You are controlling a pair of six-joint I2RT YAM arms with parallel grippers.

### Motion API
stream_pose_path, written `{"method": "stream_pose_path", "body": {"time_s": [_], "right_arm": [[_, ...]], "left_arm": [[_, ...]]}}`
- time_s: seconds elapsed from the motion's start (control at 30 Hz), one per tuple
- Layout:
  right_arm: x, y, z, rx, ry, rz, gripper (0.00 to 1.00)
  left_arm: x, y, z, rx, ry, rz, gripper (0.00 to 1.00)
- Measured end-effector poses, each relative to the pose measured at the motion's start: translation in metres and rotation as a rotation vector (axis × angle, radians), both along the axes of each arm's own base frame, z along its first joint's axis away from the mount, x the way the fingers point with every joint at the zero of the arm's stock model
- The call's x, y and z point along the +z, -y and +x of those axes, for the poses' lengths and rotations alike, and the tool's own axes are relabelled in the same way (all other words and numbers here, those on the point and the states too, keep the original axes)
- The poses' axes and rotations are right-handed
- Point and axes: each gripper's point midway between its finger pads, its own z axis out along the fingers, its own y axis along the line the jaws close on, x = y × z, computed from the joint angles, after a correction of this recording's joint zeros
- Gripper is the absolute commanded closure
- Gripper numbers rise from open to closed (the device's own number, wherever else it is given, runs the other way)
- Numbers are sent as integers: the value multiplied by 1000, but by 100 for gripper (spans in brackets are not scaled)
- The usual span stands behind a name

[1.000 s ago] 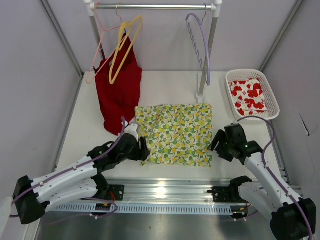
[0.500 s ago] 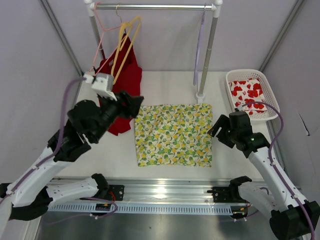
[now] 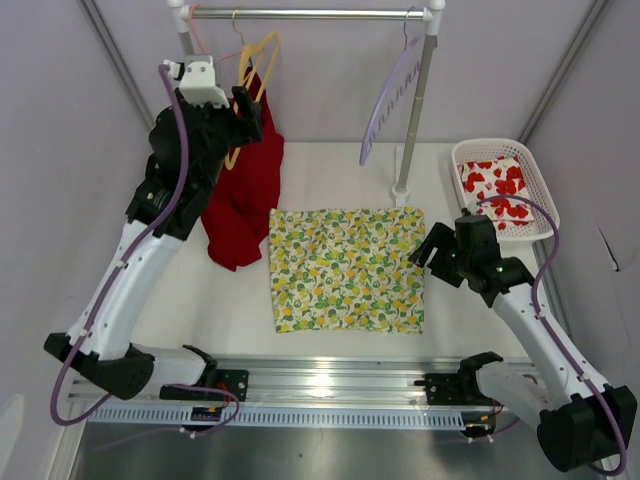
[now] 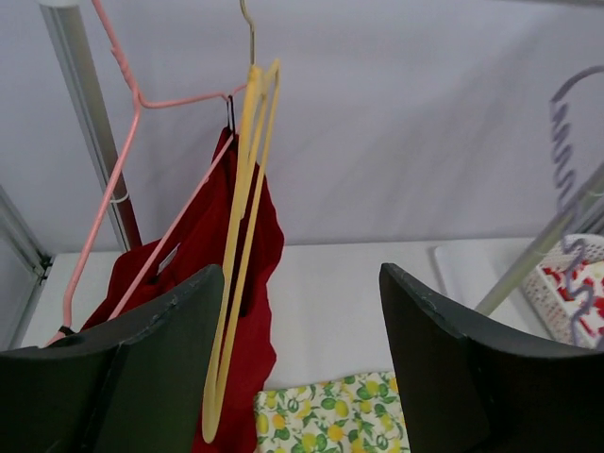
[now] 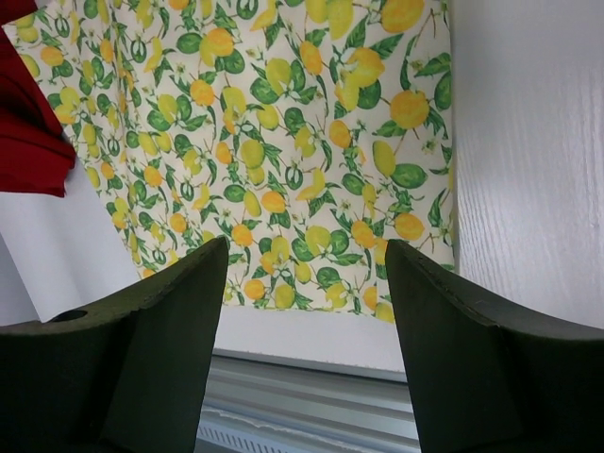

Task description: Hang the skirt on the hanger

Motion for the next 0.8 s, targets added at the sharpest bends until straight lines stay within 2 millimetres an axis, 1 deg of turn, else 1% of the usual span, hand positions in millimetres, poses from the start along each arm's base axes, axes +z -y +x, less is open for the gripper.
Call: {"method": "stream_pose_path", "body": {"time_s": [0.1,0.13,0.23,0.37,0.5,0.8], "right_arm": [[2,-2,3,12,13,5,27],[2,-3,4,14,13,7,27],[2,-5,5,23,16,13,27],[3,-7,7,33,21,20,28],[2,-9,8,40,18,24,28],[2,-12,8,60,20,29,28]], "left_arm": [[-16,-3,27,11,-43,32,27],[-19,-3,35,9,-51,41,27],[-21,-11,50,21,-59,50,27],[-20,-16,63,13,-59,59,27],[-24,-13,76,-10,-71,71,28],[-60,-5,104,-46,-149,95,32]]}}
